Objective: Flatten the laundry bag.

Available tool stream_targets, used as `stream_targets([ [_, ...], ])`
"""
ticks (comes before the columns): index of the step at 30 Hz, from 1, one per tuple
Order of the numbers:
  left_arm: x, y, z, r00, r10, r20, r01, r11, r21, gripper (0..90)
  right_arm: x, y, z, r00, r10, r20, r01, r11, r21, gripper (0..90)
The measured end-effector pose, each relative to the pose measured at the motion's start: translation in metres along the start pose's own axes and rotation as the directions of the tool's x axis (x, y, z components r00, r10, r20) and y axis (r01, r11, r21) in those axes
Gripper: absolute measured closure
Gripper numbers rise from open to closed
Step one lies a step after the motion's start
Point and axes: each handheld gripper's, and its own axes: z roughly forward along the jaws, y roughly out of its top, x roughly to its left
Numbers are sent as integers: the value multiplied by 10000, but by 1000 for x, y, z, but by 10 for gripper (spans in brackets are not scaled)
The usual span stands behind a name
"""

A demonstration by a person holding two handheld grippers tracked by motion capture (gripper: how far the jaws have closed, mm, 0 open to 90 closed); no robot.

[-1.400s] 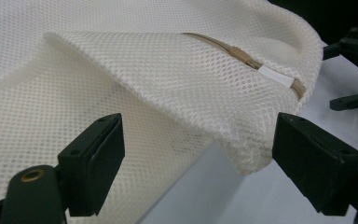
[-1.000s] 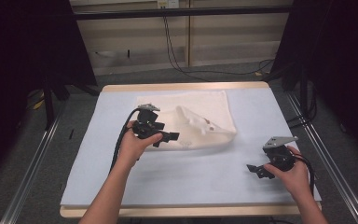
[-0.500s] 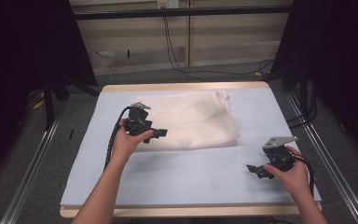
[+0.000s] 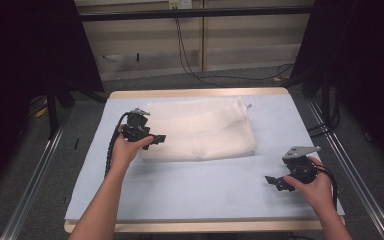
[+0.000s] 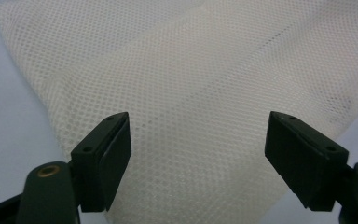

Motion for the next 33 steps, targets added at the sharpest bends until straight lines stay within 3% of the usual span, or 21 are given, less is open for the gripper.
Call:
stream_targets([
  [6, 8, -3, 3, 9999, -146, -90, 146, 9999, -5, 272, 0, 0, 0, 10000, -27, 43, 27, 10000, -22, 28],
  [9, 12, -3, 2, 9997, -18, -228, 14, 9999, -159, 285, 0, 0, 1, 10000, -27, 53, 27, 10000, -10, 28],
  [11, 16, -4, 2, 9995, -164, -262, 157, 9995, -277, 287, 0, 0, 1, 10000, -28, 44, 28, 10000, -20, 28],
  [12, 20, -4, 1, 9974, -400, -593, 377, 9985, -390, 297, 0, 0, 0, 10000, 8, 24, -8, 10000, -13, 27],
  [15, 26, -6, 1, 9987, -347, -367, 326, 9979, -552, 336, 0, 0, 0, 10000, 28, -19, -28, 10000, -40, 29],
  [16, 28, -6, 3, 9970, -496, -587, 465, 9975, -528, 383, 1, 0, 0, 10000, 27, 24, -27, 10000, -33, 30],
  [18, 31, -7, 3, 9967, -429, -691, 394, 9979, -510, 399, 1, 1, 0, 10000, 28, 5, -28, 10000, -62, 30],
  [20, 36, -8, 4, 9943, -876, -605, 833, 9940, -703, 450, 1, 1, 1, 9999, 99, -18, -100, 9999, -43, 30],
  [21, 40, -9, 4, 9924, -937, -795, 877, 9933, -757, 453, 1, 0, 1, 10000, -15, -31, 15, 10000, -78, 30],
  [22, 41, -9, 6, 9919, -1060, -701, 1007, 9920, -756, 464, 1, 0, 1, 10000, -25, -26, 25, 10000, -74, 30],
  [24, 44, -10, 6, 9922, -962, -799, 914, 9939, -617, 480, 1, 0, 1, 10000, -22, -19, 22, 10000, -75, 30],
  [26, 49, -12, 8, 9888, -1302, -728, 1261, 9903, -591, 481, 1, 0, 1, 10000, -23, -13, 22, 10000, -75, 30],
  [33, 53, -14, 14, 9834, -1737, -522, 1701, 9831, -670, 514, 1, 1, 2, 10000, 15, 19, -15, 10000, -25, 30],
])
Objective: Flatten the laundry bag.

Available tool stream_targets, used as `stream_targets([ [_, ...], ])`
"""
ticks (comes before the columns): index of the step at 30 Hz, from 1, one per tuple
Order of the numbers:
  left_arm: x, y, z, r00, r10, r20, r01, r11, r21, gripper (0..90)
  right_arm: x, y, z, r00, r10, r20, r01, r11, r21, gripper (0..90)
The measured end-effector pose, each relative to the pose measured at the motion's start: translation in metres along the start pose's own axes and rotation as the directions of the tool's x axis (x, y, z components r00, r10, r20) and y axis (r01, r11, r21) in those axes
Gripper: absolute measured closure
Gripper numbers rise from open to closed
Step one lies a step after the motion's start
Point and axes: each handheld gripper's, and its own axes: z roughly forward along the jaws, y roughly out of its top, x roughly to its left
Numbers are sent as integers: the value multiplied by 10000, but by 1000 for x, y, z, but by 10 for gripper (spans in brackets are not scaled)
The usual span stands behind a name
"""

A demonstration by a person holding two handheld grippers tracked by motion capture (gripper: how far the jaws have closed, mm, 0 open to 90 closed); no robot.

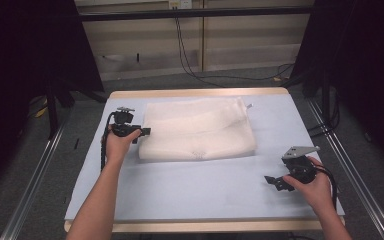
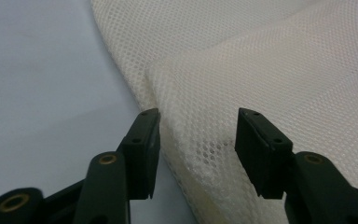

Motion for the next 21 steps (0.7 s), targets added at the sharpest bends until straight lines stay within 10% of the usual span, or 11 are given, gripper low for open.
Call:
stream_targets([
  [11, -2, -3, -5, 9966, -655, 508, 654, 9979, 41, 824, 0, 0, 0, 10000, -42, 20, 42, 10000, 19, 30],
  [21, -21, 1, -13, 9945, -358, 984, 389, 9988, -300, 842, 2, 1, 0, 10000, 18, -44, -18, 10000, 46, 30],
])
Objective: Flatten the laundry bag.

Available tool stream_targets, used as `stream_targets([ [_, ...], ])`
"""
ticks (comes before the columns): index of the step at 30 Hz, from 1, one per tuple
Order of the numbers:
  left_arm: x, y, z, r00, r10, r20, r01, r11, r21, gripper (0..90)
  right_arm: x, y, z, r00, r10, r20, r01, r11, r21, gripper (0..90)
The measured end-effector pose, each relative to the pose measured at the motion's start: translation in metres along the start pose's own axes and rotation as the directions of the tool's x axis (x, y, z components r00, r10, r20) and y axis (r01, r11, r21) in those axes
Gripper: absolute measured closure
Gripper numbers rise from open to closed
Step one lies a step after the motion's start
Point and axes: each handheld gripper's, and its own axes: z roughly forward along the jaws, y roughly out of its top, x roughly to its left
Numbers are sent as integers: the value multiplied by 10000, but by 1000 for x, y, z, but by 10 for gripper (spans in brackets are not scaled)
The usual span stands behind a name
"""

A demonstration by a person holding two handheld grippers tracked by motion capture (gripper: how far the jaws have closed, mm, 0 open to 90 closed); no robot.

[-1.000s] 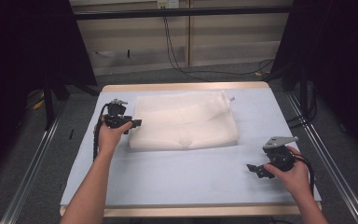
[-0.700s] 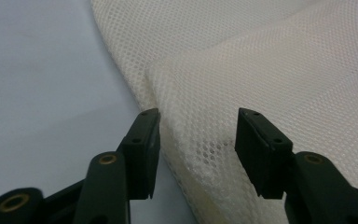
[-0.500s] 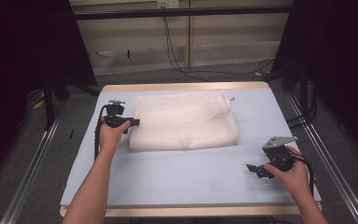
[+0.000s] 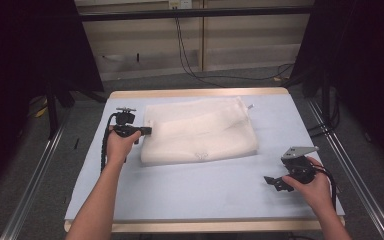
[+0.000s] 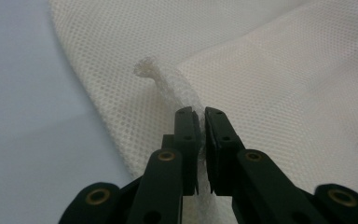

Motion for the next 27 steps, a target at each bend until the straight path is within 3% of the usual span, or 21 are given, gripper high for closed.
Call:
stream_targets([
  [8, -18, 2, -4, 9985, 424, 346, -417, 9989, -212, 848, 1, 0, 1, 10000, -49, -13, 49, 10000, 1, 30],
  [16, -33, 0, -8, 9940, 847, 690, -843, 9964, -83, 851, 2, 1, 2, 9999, -123, 0, 123, 9999, -16, 30],
  [27, -42, -14, -12, 9876, 1127, 1089, -1105, 9935, -259, 851, 7, 2, 7, 9998, -175, -72, 176, 9997, 170, 32],
])
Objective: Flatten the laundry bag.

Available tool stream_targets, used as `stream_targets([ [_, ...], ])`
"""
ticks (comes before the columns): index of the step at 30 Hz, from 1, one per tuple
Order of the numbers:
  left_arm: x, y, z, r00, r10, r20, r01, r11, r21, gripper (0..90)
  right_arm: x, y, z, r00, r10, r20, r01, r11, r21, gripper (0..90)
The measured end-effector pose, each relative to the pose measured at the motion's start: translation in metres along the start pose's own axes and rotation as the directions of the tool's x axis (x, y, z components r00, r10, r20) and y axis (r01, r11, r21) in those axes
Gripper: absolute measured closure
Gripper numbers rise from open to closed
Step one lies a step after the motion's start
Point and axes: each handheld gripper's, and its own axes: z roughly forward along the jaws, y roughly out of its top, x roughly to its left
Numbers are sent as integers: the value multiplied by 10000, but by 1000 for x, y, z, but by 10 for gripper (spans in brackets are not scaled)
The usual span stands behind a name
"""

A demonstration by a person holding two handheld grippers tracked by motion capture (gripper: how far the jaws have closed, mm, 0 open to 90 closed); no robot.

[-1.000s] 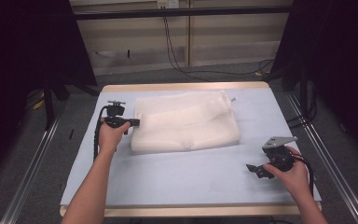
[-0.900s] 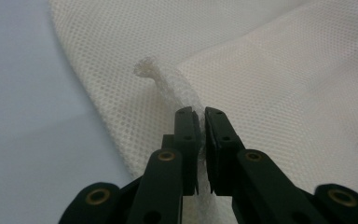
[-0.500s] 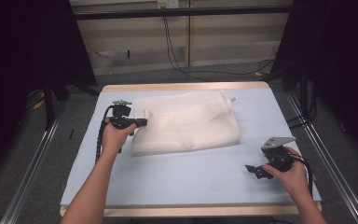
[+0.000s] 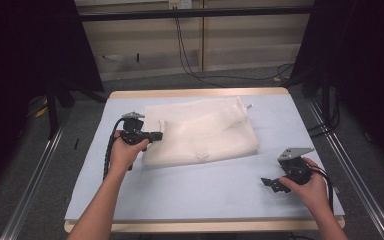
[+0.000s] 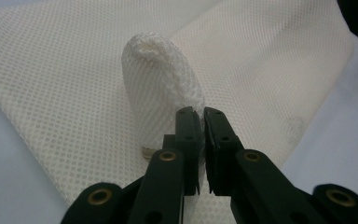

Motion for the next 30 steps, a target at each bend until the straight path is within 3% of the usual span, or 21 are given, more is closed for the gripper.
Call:
stream_targets([
  [2, 0, -4, 0, 9998, -140, 155, 141, 9998, -106, 851, 1, 0, 2, 9999, -28, -123, 28, 10000, 0, 33],
  [12, -11, -9, -4, 9990, 180, 417, -173, 9997, -171, 853, 3, 1, 4, 9999, 30, -150, -30, 10000, 29, 32],
  [22, -21, -25, -8, 9955, 419, 850, -381, 9982, -462, 854, 9, 3, 9, 10000, 23, -81, -23, 10000, 12, 32],
  [25, -25, -29, -8, 9937, 446, 1032, -408, 9984, -385, 855, 14, 7, 12, 9994, 352, -56, -353, 9992, -199, 56],
  [30, -28, -34, -10, 9925, 454, 1138, -409, 9983, -418, 855, 15, 10, 12, 9987, 504, 28, -503, 9981, -352, 62],
])
